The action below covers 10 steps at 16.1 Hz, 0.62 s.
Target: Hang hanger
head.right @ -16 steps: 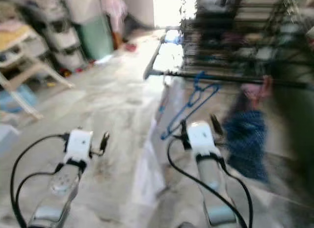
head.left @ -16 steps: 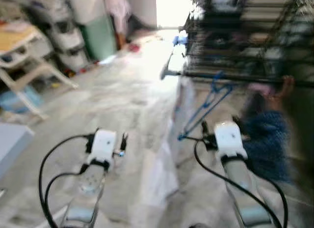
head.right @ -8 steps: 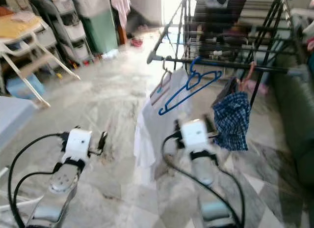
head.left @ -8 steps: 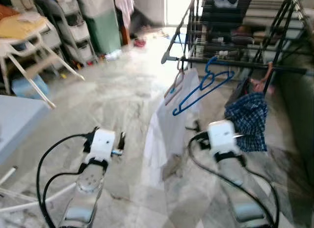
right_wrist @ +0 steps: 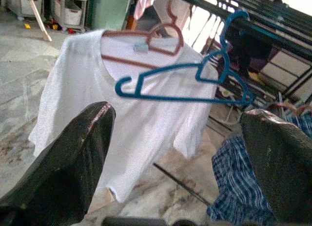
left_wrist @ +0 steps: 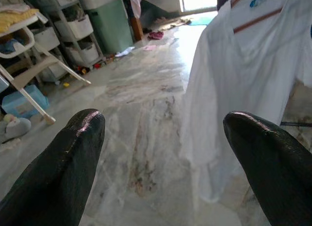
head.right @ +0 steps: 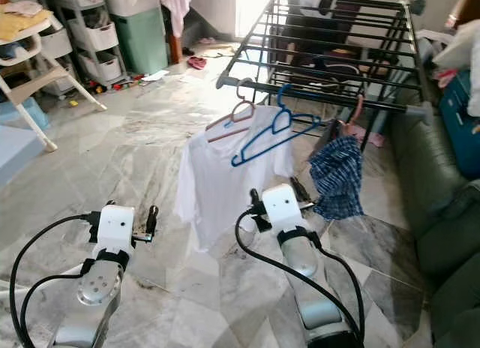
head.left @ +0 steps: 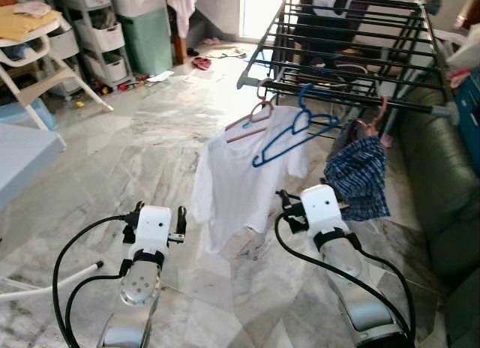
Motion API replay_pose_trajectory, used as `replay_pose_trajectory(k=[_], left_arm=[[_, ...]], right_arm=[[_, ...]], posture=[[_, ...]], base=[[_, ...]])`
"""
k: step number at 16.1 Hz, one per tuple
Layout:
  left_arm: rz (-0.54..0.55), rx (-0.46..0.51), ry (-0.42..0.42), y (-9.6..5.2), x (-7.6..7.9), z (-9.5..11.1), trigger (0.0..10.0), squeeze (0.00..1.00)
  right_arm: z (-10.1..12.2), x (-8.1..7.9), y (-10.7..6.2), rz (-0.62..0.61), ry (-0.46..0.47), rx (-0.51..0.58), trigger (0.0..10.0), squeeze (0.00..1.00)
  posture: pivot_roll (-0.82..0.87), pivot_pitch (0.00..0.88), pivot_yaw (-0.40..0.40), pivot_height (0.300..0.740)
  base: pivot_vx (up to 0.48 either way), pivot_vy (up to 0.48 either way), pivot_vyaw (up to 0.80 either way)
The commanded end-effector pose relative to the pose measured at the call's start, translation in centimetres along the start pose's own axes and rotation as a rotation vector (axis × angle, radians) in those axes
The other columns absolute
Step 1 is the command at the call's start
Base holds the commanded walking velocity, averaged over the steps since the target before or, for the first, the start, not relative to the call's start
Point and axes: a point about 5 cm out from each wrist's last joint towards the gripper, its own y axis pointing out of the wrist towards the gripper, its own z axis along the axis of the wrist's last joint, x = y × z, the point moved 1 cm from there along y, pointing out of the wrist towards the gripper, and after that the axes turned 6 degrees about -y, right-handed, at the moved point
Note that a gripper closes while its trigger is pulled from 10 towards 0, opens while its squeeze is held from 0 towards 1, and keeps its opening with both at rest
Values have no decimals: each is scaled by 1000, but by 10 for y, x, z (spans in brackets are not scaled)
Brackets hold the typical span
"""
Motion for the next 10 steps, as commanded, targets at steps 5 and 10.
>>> replay_pose_trajectory(k=[5, 10], left_arm=[[-15, -14, 37, -2, -3, -4, 10000, 0], [-34, -25, 66, 0, -5, -5, 10000, 0]], right_arm=[[-7, -7, 1, -19, 51, -40, 10000, 0], [-7, -9, -6, -33, 111, -28, 10000, 0]], posture=[[-55, 0, 61, 740], [-67, 0, 94, 740]], base=[[0, 0, 0], [-52, 0, 190]])
